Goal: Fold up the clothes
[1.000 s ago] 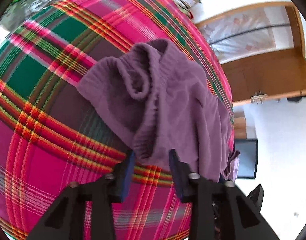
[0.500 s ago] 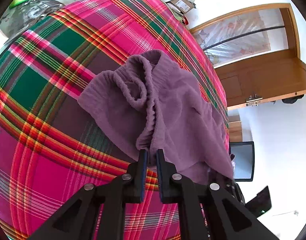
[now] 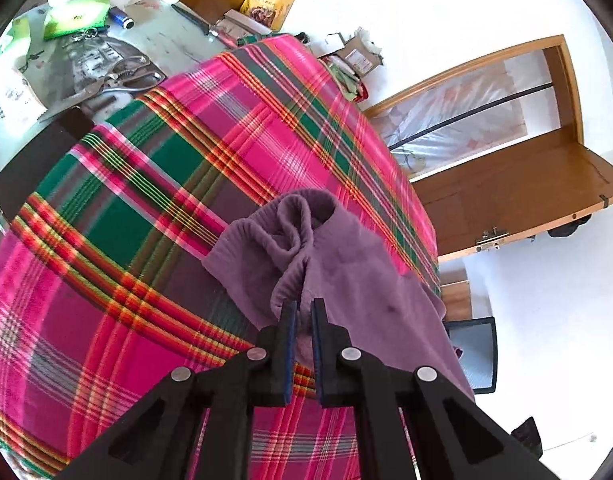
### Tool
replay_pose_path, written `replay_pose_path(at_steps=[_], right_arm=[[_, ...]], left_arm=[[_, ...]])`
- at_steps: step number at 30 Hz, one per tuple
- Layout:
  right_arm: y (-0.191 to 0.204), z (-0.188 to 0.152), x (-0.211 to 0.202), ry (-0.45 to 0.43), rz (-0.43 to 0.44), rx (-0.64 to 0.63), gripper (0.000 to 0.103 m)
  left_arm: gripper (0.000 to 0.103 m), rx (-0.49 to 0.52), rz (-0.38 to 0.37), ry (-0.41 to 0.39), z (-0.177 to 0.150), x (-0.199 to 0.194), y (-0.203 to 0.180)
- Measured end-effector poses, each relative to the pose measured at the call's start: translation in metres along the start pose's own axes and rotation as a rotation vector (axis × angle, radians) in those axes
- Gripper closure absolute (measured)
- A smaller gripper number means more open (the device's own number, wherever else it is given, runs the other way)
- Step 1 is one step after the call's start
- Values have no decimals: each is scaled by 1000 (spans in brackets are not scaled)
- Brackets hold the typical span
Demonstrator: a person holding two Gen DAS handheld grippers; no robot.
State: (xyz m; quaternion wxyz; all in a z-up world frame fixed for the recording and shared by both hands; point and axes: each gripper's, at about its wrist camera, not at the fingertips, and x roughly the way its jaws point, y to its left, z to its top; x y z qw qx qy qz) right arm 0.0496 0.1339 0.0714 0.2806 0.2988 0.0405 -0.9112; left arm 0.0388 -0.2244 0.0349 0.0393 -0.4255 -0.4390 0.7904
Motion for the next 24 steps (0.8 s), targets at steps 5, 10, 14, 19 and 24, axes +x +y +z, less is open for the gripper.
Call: replay_pose_path(at_steps=[5,10,14,19,24], right_arm=[[22,-10,-14,27,39,-41,96],[50,-25,-25,56,129,-76,96],[65,-42,-17,119,175,-91,96],[80,-61,-16,185,234,-106,96],[78,-77,-14,242,227,-115,96]], left_arm=[[96,-12,-12,-25,-4,-21,14],[96,-16,1,-83,-9,-51,34],[96,-65,16,-96,-15,-63,55],[96,-81,38,-78,-28,-68,70],[96,-92,57,-27,-43,-62,85]])
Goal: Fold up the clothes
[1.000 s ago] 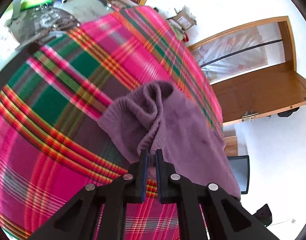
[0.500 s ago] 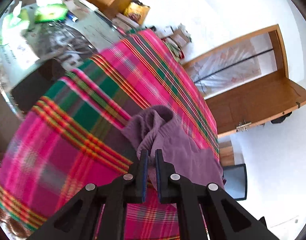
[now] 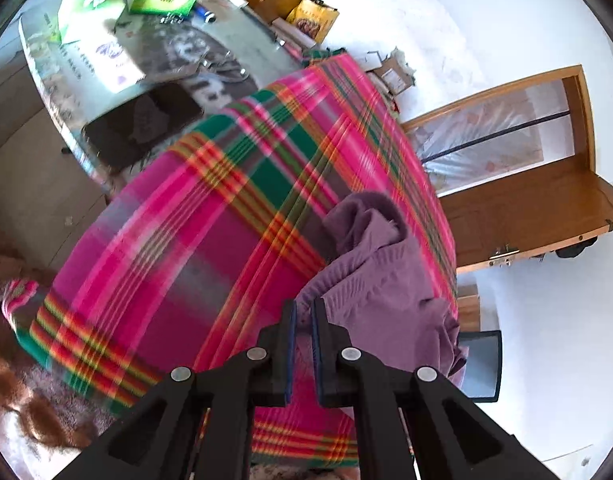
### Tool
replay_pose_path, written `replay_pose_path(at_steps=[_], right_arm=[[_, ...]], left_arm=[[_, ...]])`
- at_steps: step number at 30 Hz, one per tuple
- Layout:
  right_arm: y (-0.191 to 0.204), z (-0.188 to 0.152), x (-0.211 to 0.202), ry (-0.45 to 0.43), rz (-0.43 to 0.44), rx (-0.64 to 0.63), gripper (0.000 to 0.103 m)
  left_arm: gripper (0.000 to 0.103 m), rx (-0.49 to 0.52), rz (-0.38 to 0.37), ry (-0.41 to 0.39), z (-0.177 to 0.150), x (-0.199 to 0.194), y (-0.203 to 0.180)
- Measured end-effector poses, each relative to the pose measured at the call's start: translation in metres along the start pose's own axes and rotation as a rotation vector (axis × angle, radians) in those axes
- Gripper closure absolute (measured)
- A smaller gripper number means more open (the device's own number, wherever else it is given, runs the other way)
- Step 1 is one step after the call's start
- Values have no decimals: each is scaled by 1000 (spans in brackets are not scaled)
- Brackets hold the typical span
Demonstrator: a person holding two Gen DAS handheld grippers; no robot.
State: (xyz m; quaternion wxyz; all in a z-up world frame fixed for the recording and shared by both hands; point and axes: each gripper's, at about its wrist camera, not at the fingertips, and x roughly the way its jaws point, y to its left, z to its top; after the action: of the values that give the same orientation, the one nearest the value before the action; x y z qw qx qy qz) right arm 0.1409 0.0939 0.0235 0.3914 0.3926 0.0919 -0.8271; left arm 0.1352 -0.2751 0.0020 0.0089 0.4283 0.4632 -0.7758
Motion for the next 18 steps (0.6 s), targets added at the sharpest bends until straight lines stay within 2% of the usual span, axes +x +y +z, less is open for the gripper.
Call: replay_pose_path(at_steps=[9,13,17,18], right_arm=[[-8,-13,24,78,10,12,96],[-11,-13,23,98,-6,-6,94],[-21,-9,12,82,-26,-5,81],[-24,-9,10,75,-30,-4,80]], left_arm=[[95,30,88,57,-9,11,5],[95,48,116,73,-9,11,5],[94,13,97,42,-2,3,10],[92,11,92,35,0,2,10]])
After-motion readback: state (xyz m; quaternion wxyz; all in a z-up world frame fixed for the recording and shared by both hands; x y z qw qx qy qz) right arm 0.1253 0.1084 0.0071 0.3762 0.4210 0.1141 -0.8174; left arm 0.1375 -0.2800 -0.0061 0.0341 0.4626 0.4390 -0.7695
